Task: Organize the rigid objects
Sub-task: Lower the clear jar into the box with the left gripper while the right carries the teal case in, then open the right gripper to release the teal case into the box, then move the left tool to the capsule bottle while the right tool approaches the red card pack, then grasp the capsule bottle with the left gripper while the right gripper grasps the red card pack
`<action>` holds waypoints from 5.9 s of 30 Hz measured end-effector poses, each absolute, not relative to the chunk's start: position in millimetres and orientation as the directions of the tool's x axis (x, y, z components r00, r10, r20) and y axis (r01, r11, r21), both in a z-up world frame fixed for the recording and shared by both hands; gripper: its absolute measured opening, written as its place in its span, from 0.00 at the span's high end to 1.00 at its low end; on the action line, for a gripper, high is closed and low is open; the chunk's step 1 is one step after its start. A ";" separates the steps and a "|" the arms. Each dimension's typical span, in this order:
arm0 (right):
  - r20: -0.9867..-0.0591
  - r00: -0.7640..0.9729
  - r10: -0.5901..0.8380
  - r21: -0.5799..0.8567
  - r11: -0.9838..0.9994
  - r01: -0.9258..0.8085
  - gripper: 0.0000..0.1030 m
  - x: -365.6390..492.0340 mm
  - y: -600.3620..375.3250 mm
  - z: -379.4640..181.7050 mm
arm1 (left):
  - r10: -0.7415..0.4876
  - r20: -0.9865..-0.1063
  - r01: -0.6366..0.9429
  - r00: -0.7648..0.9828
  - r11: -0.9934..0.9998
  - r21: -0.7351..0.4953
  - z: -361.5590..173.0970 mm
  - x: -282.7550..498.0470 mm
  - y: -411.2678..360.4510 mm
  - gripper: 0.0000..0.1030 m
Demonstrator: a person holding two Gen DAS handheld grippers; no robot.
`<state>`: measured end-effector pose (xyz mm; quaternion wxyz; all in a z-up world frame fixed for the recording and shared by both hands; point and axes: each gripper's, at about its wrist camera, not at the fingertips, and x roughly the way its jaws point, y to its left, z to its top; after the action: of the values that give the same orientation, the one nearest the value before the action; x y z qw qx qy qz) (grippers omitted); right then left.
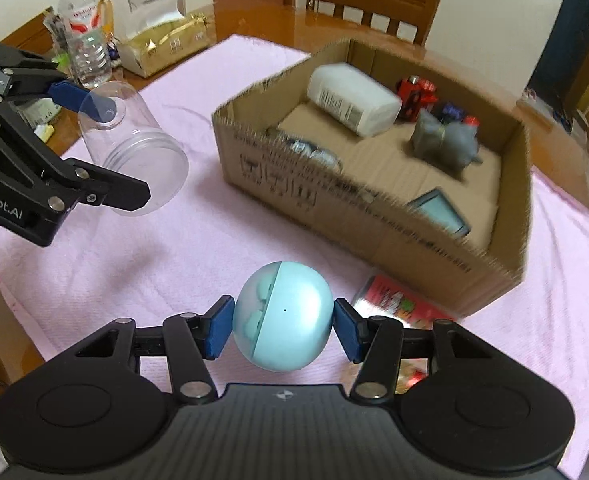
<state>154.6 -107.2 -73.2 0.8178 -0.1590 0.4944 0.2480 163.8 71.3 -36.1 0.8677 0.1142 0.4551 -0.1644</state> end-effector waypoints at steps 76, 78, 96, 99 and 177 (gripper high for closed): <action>-0.787 0.611 0.090 -0.129 0.944 -0.305 0.00 194.1 -155.1 -41.0 | -0.107 -0.744 0.158 0.660 0.987 -0.002 -46.7 163.6 78.1 0.02; -0.803 0.589 0.095 -0.085 0.959 -0.270 0.00 184.4 -164.0 -51.3 | -0.115 -0.753 0.167 0.647 0.986 -0.007 -51.1 161.9 76.8 0.02; -0.886 0.425 0.185 0.123 0.978 -0.168 0.00 162.0 -176.9 -99.3 | -0.163 -0.778 0.206 0.607 0.978 -0.044 -65.6 156.1 74.8 0.02; -0.894 0.399 0.205 0.141 0.973 -0.184 0.00 157.2 -162.7 -99.4 | -0.164 -0.779 0.201 0.606 0.978 -0.049 -66.9 157.3 80.1 0.02; -0.873 0.433 0.226 -0.006 0.882 -0.472 0.00 204.6 -211.1 -143.3 | -0.055 -0.826 0.128 0.561 0.991 0.022 -124.2 129.3 -30.9 0.02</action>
<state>204.6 -211.1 -143.3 0.8370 -0.1257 0.4902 0.2084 129.3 -30.9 -124.2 0.8826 0.0396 0.4655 -0.0518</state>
